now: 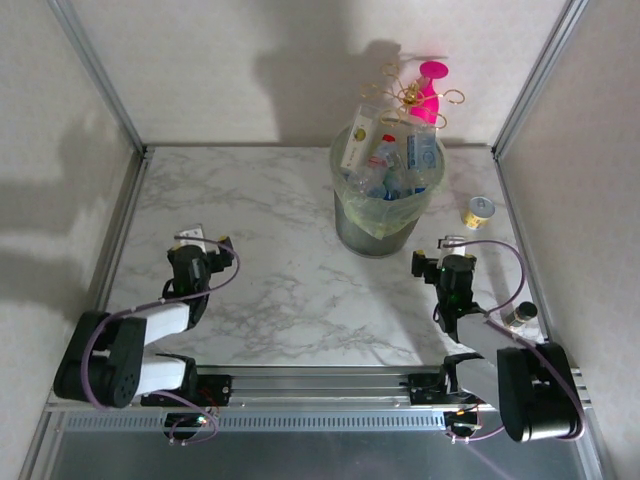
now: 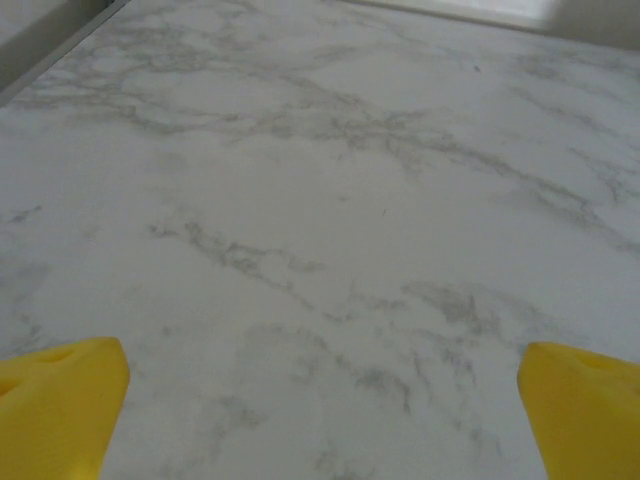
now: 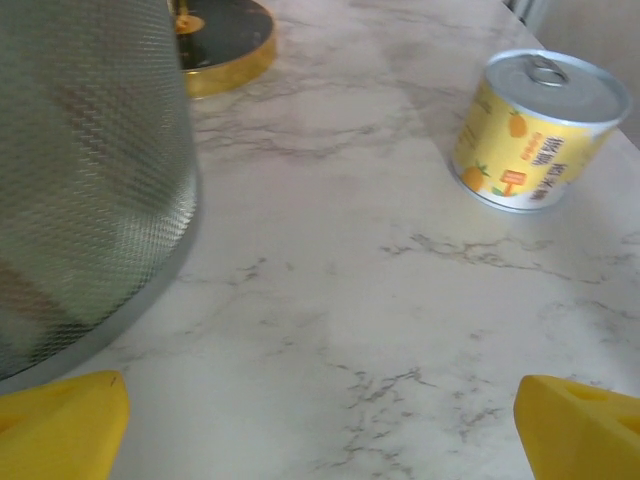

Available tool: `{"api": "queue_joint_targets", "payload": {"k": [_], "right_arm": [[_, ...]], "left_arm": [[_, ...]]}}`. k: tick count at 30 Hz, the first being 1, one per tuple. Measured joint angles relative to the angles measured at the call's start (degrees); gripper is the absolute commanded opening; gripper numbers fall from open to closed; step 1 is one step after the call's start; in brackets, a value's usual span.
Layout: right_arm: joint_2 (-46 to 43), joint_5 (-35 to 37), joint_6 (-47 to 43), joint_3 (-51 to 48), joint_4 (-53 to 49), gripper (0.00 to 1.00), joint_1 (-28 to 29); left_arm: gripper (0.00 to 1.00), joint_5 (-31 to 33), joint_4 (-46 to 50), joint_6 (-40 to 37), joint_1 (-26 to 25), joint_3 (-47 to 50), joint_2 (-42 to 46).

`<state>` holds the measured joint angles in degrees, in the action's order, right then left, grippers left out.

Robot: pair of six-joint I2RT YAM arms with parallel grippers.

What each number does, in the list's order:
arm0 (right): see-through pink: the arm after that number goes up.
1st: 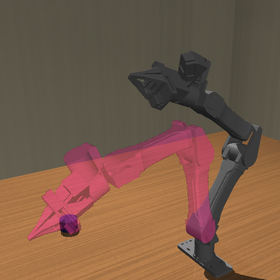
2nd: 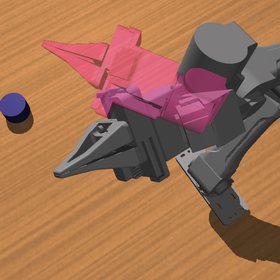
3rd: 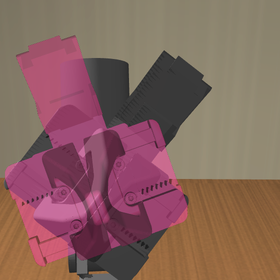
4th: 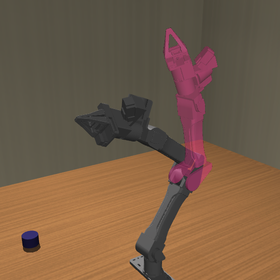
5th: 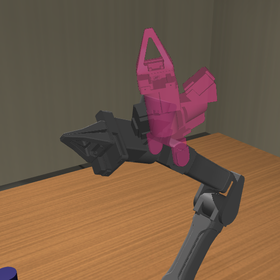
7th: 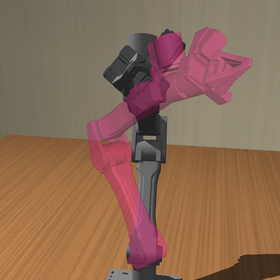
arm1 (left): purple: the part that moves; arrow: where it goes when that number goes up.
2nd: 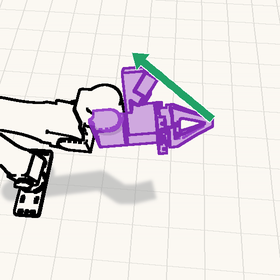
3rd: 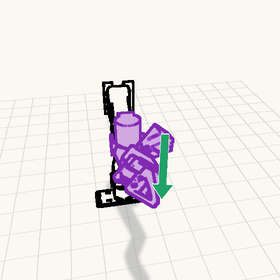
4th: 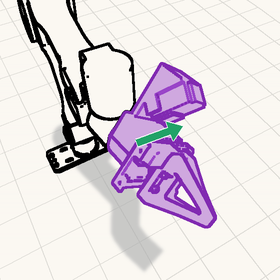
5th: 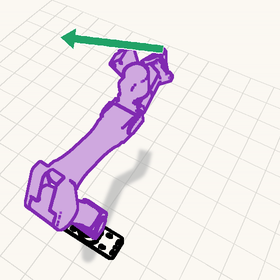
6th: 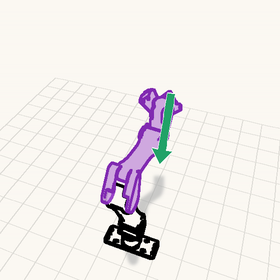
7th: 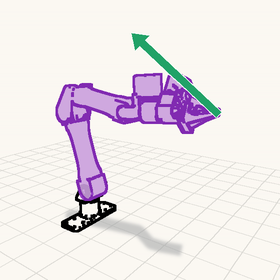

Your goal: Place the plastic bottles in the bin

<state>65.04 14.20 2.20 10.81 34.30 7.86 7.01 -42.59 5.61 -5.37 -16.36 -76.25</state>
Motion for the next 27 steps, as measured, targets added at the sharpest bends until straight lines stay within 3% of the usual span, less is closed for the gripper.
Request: {"api": "queue_joint_targets", "payload": {"k": [7, 14, 17, 22, 27], "right_arm": [[7.7, -4.3, 0.6, 0.4, 12.5, 0.99, -6.0], [19.4, -7.4, 1.9, 1.4, 28.0, 0.99, -8.9], [22.8, -8.5, 1.6, 0.3, 33.7, 0.99, -8.4], [22.8, -8.9, 1.6, -0.9, 38.6, 0.99, -8.3], [22.8, -8.9, 1.3, 0.3, 38.6, 0.99, -7.7]], "left_arm": [[0.99, -5.5, -1.4, -1.4, 2.1, -12.0, -12.5], [0.99, -7.1, -2.4, -3.0, 2.1, -13.4, -14.6], [0.99, -6.7, -6.8, -3.0, 2.2, -10.0, -13.6], [0.99, -5.6, -22.1, -2.8, 2.4, 4.4, -11.6], [0.99, -4.3, -25.4, -2.7, 2.4, 4.0, -12.0]]}}
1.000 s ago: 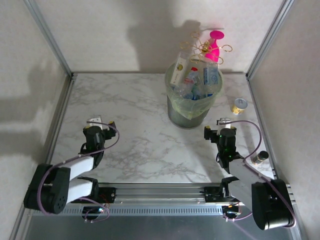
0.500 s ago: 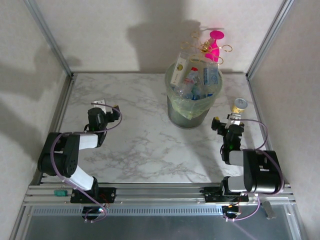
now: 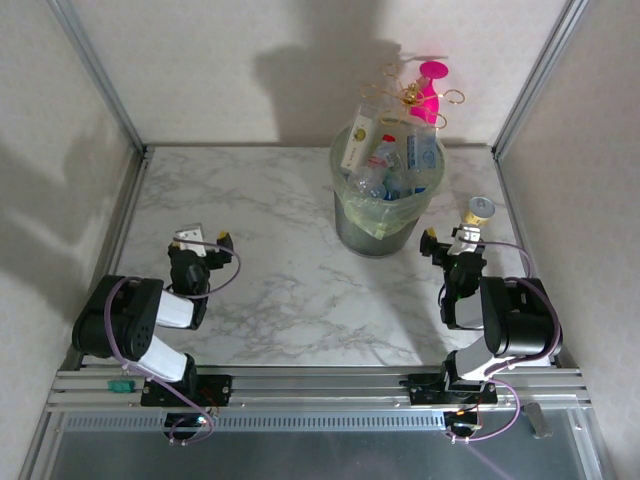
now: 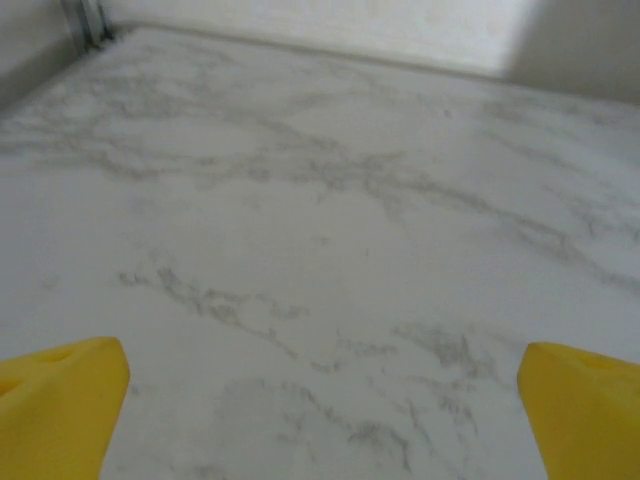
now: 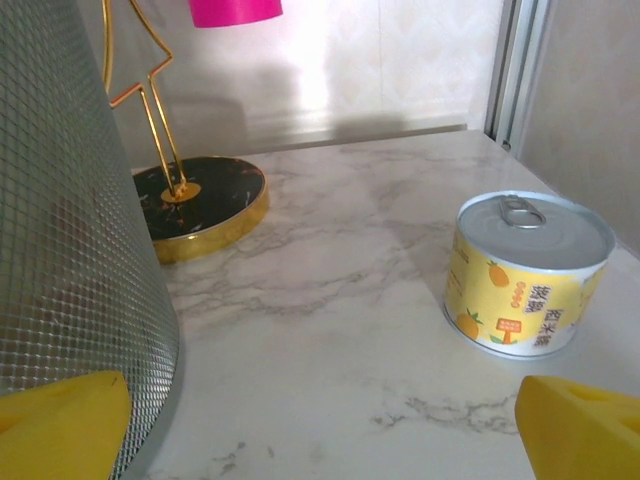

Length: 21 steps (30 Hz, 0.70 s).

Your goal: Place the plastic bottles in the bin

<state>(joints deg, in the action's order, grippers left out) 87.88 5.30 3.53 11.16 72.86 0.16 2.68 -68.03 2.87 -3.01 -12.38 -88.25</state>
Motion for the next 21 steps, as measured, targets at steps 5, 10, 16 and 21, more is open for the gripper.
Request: {"api": "queue_joint_targets", "payload": {"k": [5, 10, 16, 21], "right_arm": [[0.0, 0.0, -0.4, 0.2, 0.0, 0.99, 0.4], [0.0, 0.0, -0.6, 0.2, 0.0, 0.99, 0.4], [0.0, 0.0, -0.6, 0.2, 0.0, 0.99, 0.4], [0.0, 0.0, -0.6, 0.2, 0.0, 0.99, 0.4]], "left_arm": [[0.99, 1.6, -2.4, 0.0, -0.3, -0.4, 0.0], [0.99, 3.8, -3.8, -0.1, -1.5, -0.3, 0.0], [0.99, 4.0, -3.8, 0.0, -1.0, -0.3, 0.0], [0.99, 4.0, -3.9, 0.0, -1.0, -0.3, 0.0]]}}
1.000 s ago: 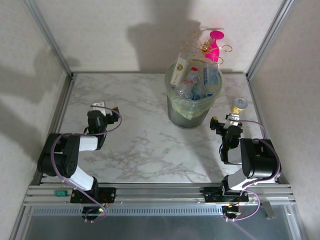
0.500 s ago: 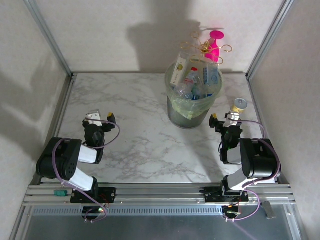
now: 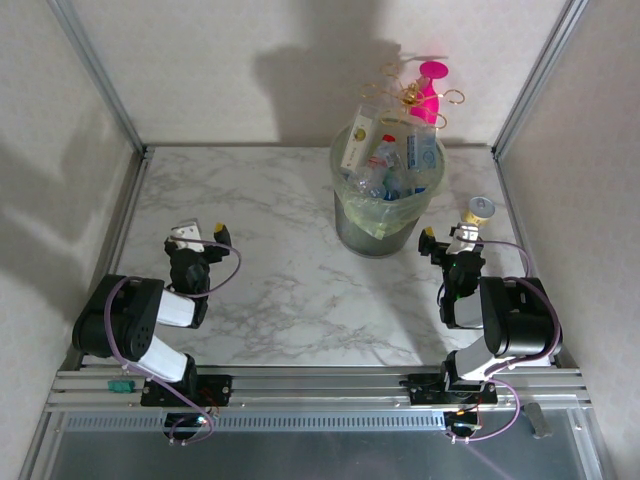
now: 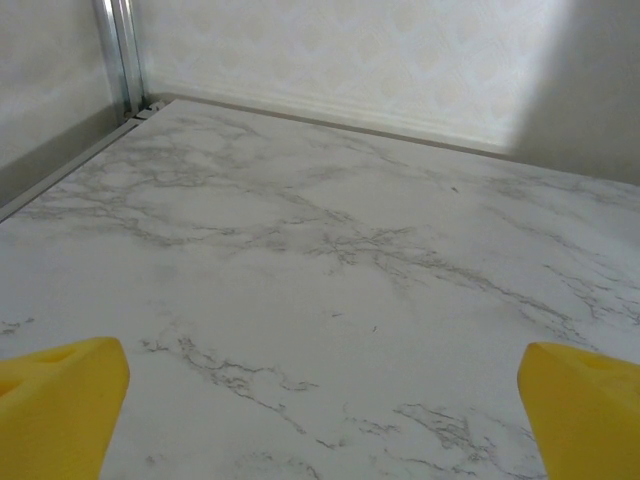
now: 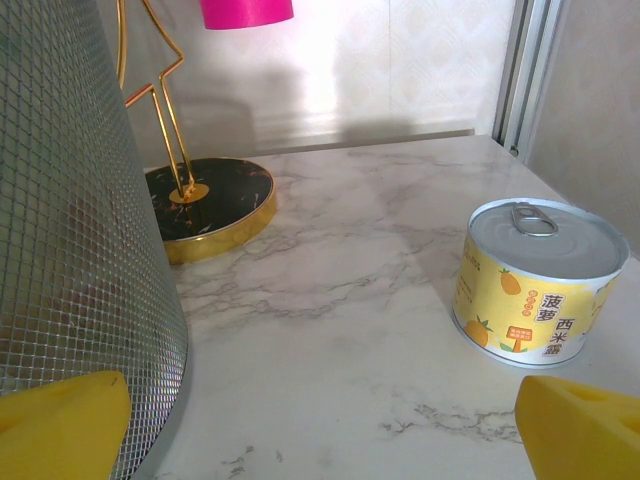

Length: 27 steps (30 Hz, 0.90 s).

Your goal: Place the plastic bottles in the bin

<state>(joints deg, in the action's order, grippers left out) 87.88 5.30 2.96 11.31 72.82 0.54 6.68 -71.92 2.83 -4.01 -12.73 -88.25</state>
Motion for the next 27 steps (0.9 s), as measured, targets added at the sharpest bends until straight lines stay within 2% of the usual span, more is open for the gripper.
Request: {"api": "queue_joint_targets", "payload": {"k": [4, 8, 27], "right_arm": [[0.0, 0.0, 0.0, 0.0, 0.0, 0.99, 0.0], [0.0, 0.0, 0.0, 0.0, 0.0, 0.99, 0.0], [0.0, 0.0, 0.0, 0.0, -0.2, 0.99, 0.0]], "left_arm": [[0.99, 4.1, -5.1, 1.7, 0.0, 3.5, 0.1], [0.99, 7.5, -3.9, 2.1, -0.5, 2.9, 0.0], [0.99, 8.2, -3.9, 2.1, -0.8, 1.0, 0.0]]}}
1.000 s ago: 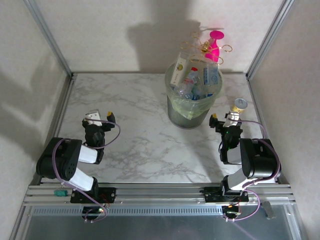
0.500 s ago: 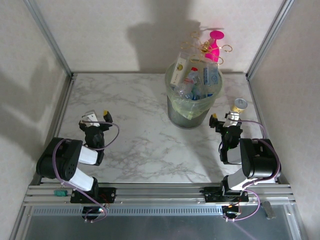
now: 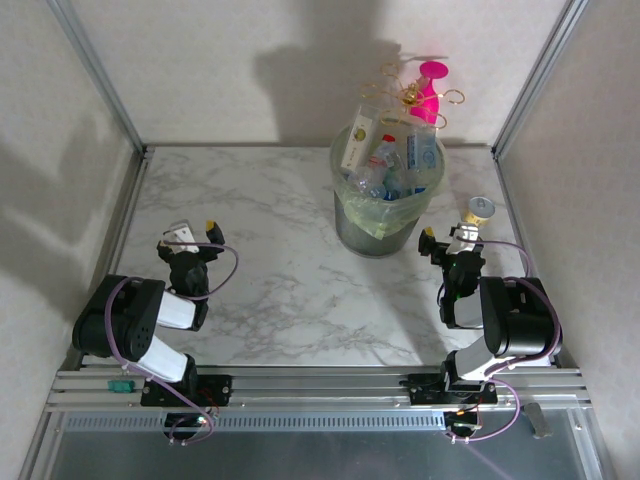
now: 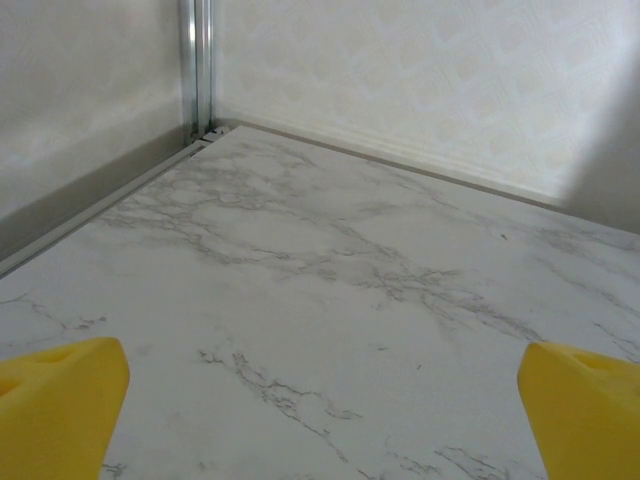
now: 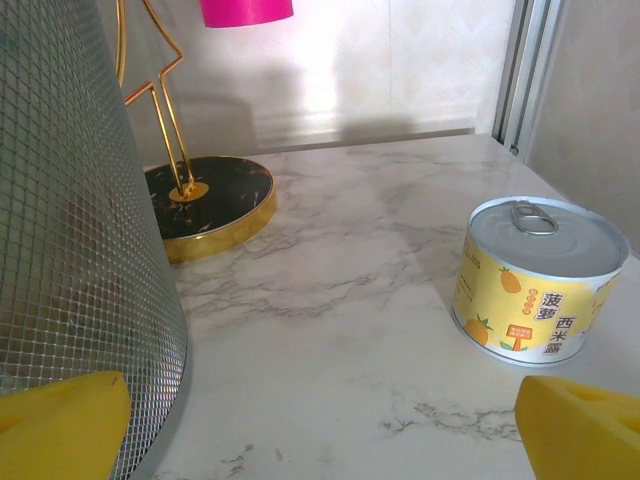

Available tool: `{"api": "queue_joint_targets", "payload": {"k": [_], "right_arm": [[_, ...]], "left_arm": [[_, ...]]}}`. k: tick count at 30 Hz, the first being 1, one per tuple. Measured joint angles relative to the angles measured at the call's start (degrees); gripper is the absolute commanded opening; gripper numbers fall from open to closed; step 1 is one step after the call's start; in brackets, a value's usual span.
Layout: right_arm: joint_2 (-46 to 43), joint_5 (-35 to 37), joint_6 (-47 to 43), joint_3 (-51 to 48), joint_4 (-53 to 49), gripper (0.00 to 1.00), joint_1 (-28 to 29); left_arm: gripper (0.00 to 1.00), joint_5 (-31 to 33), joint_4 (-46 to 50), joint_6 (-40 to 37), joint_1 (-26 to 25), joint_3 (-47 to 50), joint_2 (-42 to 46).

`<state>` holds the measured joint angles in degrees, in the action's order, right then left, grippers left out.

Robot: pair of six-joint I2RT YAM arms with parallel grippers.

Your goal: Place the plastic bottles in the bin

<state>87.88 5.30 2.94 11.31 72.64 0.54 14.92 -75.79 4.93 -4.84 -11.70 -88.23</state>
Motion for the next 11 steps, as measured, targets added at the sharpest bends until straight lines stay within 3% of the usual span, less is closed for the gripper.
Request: {"api": "queue_joint_targets", "payload": {"k": [11], "right_arm": [[0.0, 0.0, -0.2, 0.0, 0.0, 0.99, 0.0]], "left_arm": [[0.99, 0.1, 0.3, 0.0, 0.1, 0.0, 0.0]]}}
